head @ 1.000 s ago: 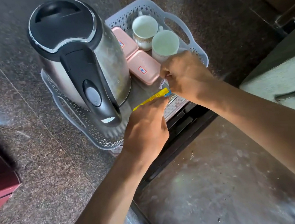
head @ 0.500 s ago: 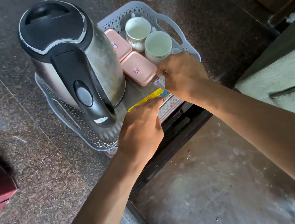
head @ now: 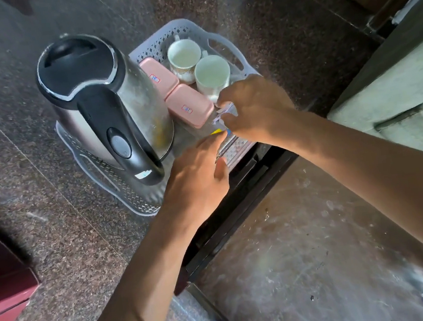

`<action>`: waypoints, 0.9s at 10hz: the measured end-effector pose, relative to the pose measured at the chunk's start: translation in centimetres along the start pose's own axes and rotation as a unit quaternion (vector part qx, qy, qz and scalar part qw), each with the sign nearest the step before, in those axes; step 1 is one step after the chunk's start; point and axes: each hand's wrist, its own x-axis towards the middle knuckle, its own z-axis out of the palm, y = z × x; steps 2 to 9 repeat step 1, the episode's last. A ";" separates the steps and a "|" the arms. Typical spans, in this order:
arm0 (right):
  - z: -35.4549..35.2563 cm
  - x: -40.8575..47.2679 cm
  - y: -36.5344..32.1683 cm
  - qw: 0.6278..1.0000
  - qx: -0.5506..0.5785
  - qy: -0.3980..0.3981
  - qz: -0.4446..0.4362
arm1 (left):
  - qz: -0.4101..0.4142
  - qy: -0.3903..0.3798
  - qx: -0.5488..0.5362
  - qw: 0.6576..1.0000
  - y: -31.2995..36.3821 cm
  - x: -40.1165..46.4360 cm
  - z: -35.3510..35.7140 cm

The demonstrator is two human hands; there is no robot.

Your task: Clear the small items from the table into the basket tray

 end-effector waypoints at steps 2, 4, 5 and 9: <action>-3.5 -2.2 -0.1 0.999 -0.019 0.045 -0.017 | 0.001 0.014 0.004 1.000 2.2 0.0 -2.3; -3.5 -2.2 -0.1 0.999 -0.019 0.045 -0.017 | 0.001 0.014 0.004 1.000 2.2 0.0 -2.3; -3.5 -2.2 -0.1 0.999 -0.019 0.045 -0.017 | 0.001 0.014 0.004 1.000 2.2 0.0 -2.3; -3.5 -2.2 -0.1 0.999 -0.019 0.045 -0.017 | 0.001 0.014 0.004 1.000 2.2 0.0 -2.3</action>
